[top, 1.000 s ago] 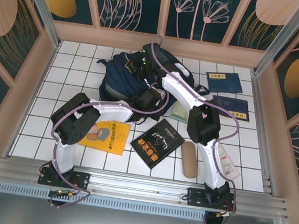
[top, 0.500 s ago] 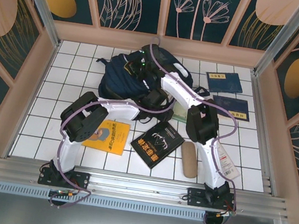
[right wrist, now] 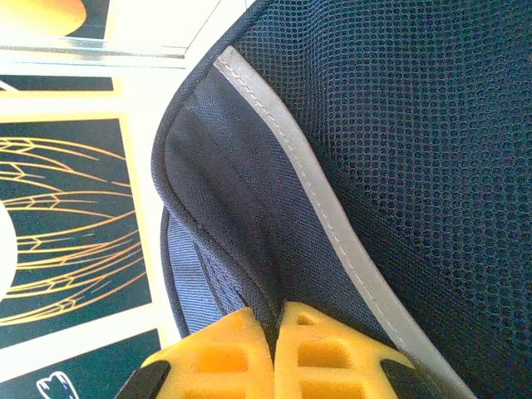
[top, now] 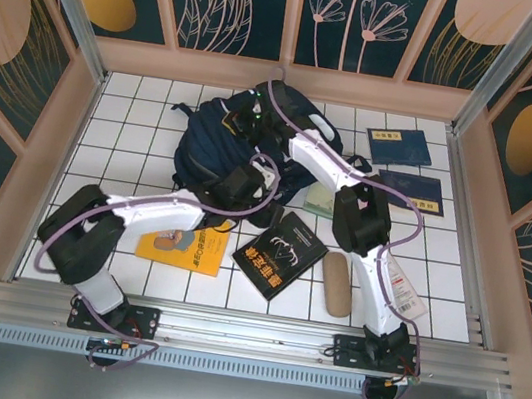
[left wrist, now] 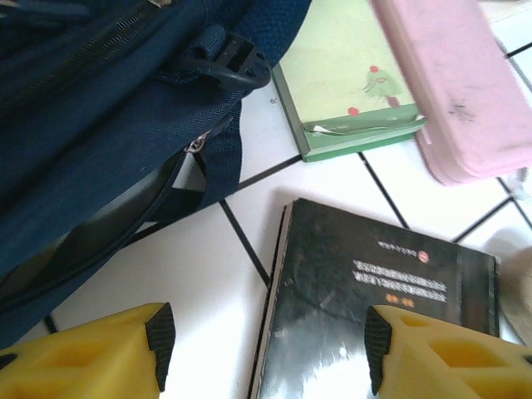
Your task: Pack the student bag
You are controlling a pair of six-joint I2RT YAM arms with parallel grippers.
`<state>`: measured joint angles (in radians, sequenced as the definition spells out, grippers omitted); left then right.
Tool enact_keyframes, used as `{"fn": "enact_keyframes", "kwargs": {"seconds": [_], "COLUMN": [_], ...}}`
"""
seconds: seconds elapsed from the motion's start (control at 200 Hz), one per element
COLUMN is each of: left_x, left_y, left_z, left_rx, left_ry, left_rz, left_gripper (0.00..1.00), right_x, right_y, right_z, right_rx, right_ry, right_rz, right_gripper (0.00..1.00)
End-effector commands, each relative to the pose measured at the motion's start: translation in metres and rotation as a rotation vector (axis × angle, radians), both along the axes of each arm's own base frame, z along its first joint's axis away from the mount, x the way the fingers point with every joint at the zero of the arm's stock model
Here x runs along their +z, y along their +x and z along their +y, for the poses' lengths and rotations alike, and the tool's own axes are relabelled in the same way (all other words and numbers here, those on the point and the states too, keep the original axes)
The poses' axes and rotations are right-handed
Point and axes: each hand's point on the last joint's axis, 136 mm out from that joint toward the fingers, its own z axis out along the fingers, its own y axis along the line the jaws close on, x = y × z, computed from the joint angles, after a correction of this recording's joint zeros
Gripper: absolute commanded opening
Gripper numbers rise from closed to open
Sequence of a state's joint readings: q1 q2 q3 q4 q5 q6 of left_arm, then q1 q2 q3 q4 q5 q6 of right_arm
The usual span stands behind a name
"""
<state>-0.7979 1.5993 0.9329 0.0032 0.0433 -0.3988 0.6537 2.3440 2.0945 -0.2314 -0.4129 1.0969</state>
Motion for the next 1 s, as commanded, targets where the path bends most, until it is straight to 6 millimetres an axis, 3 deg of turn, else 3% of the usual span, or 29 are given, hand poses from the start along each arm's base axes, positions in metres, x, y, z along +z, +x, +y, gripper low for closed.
{"fn": "enact_keyframes", "kwargs": {"seconds": [0.0,0.17,0.32,0.395,0.555,0.746,0.851,0.996], "left_x": [0.025,0.059,0.084,0.094,0.095,0.082,0.073,0.073], "left_y": [-0.008,-0.006,0.018,0.032,0.073,0.122,0.141,0.167], "left_z": [0.015,0.056,0.124,0.150,0.176,0.189,0.187,0.196], "left_rx": [0.039,0.118,0.328,0.402,0.512,0.609,0.640,0.684], "left_ry": [-0.026,-0.076,-0.116,-0.160,-0.234,-0.317,-0.325,-0.301], "left_rz": [-0.015,-0.002,-0.044,-0.053,-0.017,0.059,0.100,0.076], "left_gripper": [0.62,0.60,0.58,0.59,0.61,0.66,0.67,0.67], "right_x": [0.038,0.034,0.029,0.015,-0.009,-0.028,-0.028,-0.006], "right_y": [0.003,0.000,-0.006,-0.013,-0.038,-0.060,-0.056,-0.053], "right_z": [-0.007,-0.007,-0.005,-0.005,0.001,0.007,0.001,-0.023], "right_rx": [0.034,0.107,0.172,0.196,0.269,0.343,0.320,0.238], "right_ry": [0.069,0.056,0.042,0.010,-0.001,-0.024,-0.108,-0.188], "right_rz": [-0.076,-0.108,-0.154,-0.149,-0.162,-0.188,-0.226,-0.302], "right_gripper": [0.00,0.00,0.00,0.00,0.00,0.00,0.31,0.56]}}
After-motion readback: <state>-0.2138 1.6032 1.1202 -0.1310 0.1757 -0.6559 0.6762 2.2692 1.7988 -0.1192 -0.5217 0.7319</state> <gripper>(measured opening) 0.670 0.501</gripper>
